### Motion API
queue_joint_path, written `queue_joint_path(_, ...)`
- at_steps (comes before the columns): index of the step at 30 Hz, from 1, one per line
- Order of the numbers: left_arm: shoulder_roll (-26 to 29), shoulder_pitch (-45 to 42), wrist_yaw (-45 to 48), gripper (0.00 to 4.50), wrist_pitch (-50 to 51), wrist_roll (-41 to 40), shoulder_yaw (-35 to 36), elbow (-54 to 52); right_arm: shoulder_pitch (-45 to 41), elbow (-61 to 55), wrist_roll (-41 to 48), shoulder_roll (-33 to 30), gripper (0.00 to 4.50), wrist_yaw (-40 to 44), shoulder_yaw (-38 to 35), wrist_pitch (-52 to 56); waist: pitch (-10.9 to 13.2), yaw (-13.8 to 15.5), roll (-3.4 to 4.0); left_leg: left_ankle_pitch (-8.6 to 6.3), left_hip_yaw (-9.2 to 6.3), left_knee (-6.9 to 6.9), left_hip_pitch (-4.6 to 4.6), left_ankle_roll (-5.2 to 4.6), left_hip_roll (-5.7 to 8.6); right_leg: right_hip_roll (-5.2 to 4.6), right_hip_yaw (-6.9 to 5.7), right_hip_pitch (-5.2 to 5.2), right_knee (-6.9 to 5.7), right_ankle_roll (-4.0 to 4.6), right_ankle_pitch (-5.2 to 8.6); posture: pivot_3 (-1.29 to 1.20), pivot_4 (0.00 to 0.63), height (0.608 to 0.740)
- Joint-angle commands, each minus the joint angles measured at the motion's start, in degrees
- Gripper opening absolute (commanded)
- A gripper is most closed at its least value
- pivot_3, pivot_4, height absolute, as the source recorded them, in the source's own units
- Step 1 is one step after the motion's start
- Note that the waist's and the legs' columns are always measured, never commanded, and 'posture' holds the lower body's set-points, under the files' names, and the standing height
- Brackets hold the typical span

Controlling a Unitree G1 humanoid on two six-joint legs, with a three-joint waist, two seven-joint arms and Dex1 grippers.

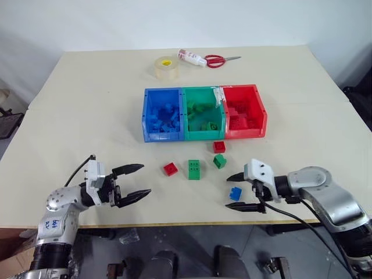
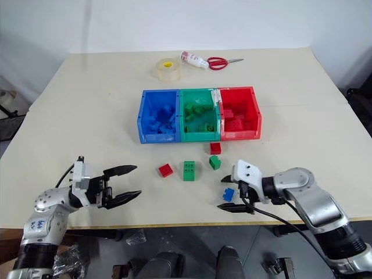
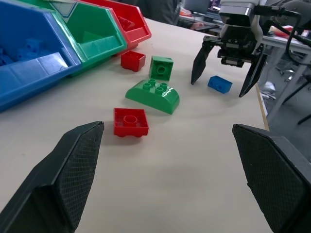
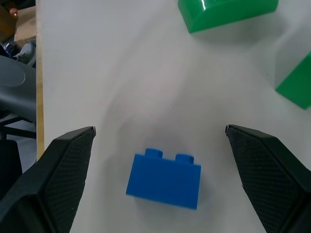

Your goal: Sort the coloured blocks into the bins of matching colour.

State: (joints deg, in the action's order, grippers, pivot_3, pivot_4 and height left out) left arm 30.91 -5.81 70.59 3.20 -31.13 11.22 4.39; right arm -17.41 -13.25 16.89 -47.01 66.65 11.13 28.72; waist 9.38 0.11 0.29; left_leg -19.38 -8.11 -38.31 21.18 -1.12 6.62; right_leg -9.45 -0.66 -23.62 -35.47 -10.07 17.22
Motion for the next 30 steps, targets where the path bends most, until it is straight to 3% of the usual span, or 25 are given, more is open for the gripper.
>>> queue_joint_path(1, 0.26, 1.69, -1.61, 4.5, 0.6, -1.85, 1.65, -4.0, -0.04, 0.16, -0.36, 0.74, 3.87, 0.23, 0.8, -1.19, 0.0, -0.02, 0.0, 0.0, 0.0, -0.01, 0.0, 0.01, 0.0, 0.0, 0.0, 0.0, 0.01, 0.0, 0.0, 0.0, 0.15, 0.74)
queue_joint_path(6, 0.63, 1.76, -2.24, 4.5, 0.75, -2.08, 1.89, -4.11, -0.03, 0.04, 0.23, 0.97, 2.21, 0.1, -0.43, -1.17, 0.0, -0.01, 0.0, -0.01, 0.01, 0.02, 0.0, 0.01, 0.0, 0.01, 0.01, -0.01, 0.02, 0.0, 0.0, 0.0, 0.15, 0.74)
queue_joint_path(9, 0.38, 0.95, -2.59, 4.5, 0.67, -1.87, 1.59, -3.55, 0.29, 0.12, 0.77, 0.99, 1.44, -0.46, -1.72, -1.1, 0.0, 0.05, 0.0, -0.01, 0.01, 0.01, 0.0, 0.01, 0.01, 0.0, 0.01, 0.0, 0.01, 0.0, 0.0, 0.0, 0.15, 0.74)
queue_joint_path(18, -0.74, -1.52, -2.61, 4.5, 0.23, -1.07, 0.51, -1.57, -2.46, -2.36, 4.66, 3.52, 1.44, -3.15, -5.07, 0.69, 0.0, -0.02, 0.0, -0.01, 0.01, 0.01, -0.01, 0.01, 0.0, 0.01, 0.0, -0.01, 0.01, 0.0, 0.0, 0.0, 0.15, 0.74)
queue_joint_path(24, -1.03, -3.84, -2.08, 4.5, -0.55, -0.56, -0.04, 0.62, -15.21, 1.8, 4.88, 9.58, 1.44, -7.51, -4.28, 2.91, 0.0, -0.3, 0.01, -0.02, 0.05, 0.03, -0.01, 0.05, -0.07, 0.05, 0.0, -0.05, 0.0, 0.0, 0.0, 0.0, 0.15, 0.74)
queue_joint_path(30, -1.36, -6.08, -1.47, 4.5, -2.01, 0.09, -0.87, 3.31, -30.73, 19.64, -0.63, 21.55, 1.44, -11.64, -0.78, -5.47, 0.01, -0.67, -0.01, -0.02, 0.03, 0.05, -0.01, 0.06, -0.07, 0.07, -0.03, -0.1, -0.07, 0.02, 0.0, 0.0, 0.15, 0.74)
